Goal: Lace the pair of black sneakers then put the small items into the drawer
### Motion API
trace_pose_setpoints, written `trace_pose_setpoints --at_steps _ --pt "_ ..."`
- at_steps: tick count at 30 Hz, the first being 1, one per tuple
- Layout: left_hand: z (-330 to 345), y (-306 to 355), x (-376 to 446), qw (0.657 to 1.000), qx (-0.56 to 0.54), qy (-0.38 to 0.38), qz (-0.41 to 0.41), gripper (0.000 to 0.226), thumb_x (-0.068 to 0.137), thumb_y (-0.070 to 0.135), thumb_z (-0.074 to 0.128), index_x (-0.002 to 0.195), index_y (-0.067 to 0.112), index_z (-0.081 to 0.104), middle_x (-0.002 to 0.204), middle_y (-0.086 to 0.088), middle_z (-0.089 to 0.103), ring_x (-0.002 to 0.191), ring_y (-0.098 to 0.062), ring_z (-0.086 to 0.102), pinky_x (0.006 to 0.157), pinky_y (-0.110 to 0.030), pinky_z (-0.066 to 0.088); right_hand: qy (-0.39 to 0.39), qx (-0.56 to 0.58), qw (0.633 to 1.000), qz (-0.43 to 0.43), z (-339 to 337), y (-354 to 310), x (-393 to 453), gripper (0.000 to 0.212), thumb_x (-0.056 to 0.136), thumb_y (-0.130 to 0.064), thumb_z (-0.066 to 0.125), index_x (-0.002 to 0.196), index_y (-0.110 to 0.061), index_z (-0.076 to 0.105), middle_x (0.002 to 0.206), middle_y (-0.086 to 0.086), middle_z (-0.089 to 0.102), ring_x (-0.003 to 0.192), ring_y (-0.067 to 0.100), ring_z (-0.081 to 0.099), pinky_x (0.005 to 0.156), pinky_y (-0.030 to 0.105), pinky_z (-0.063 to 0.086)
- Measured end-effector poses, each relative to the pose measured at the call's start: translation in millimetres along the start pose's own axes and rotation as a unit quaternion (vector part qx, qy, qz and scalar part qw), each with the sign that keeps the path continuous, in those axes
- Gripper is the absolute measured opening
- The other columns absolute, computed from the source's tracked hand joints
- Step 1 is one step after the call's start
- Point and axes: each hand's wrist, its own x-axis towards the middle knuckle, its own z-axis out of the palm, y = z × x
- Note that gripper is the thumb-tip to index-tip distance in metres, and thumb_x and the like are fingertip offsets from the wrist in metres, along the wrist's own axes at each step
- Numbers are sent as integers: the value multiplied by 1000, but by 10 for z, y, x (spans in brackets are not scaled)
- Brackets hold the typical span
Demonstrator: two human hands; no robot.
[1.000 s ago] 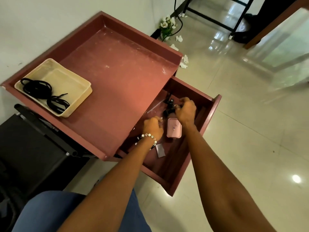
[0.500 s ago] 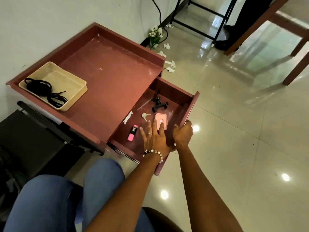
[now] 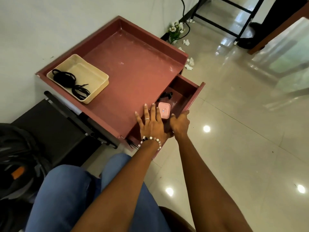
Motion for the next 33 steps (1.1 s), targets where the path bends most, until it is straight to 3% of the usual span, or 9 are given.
trace_pose_setpoints --at_steps 5,10,13,15,19,22,25,28,33 --pt "-147 -246 183 995 78 67 -5 102 77 59 66 151 8 18 157 -19 19 147 -36 9 111 -62 -11 -69 27 997 -11 268 -410 53 58 100 -29 48 146 -1 26 130 18 58 119 37 56 103 47 46" --pt "-226 -470 422 997 38 35 -64 76 85 37 67 144 4 33 144 -19 34 134 -42 34 114 -55 21 -119 84 989 -6 470 -727 66 47 102 -31 40 142 -5 36 135 13 52 125 32 50 108 44 40" --pt "-224 -536 532 995 60 47 -61 53 90 25 61 136 4 44 135 -18 45 123 -41 46 104 -53 38 -151 122 981 22 550 -819 106 38 96 -26 45 129 -9 46 111 9 56 103 29 55 89 44 49" --pt "-208 -525 543 994 73 54 -62 46 92 21 58 133 4 46 133 -18 45 121 -40 47 96 -50 46 -174 155 972 41 540 -826 133 24 83 -12 46 105 -7 56 89 13 59 82 28 55 68 40 48" --pt "-227 -500 519 996 60 23 -67 50 95 19 53 139 1 38 138 -20 38 128 -42 40 100 -51 43 -202 149 967 41 382 -878 81 20 78 10 46 73 -6 57 71 14 55 65 24 50 62 34 42" --pt "-394 -581 491 998 1 -14 -58 55 91 24 60 138 4 40 140 -16 35 129 -38 37 99 -47 44 -190 85 978 37 310 -961 23 12 63 7 63 67 -5 64 71 14 64 66 27 60 62 36 56" --pt "-621 -737 482 991 -120 -51 -44 46 89 32 62 128 8 55 131 -16 49 122 -36 48 97 -44 47 -144 36 989 17 319 -1078 -62 25 49 -3 67 73 -2 66 84 19 70 70 30 65 67 41 58" --pt "-856 -948 368 954 -289 -35 -69 27 85 23 68 108 9 65 112 -12 67 106 -30 63 92 -40 51 -96 -54 992 -62 245 -1294 -340 32 78 -17 62 104 -1 66 112 19 67 104 36 65 83 38 54" --pt "-1426 -1471 13 908 -393 120 -81 13 85 13 70 97 12 74 89 -5 74 81 -18 70 81 -35 58 -68 -74 961 -256 195 -1901 -999 22 92 -14 54 94 2 69 99 20 70 96 34 65 72 33 44"
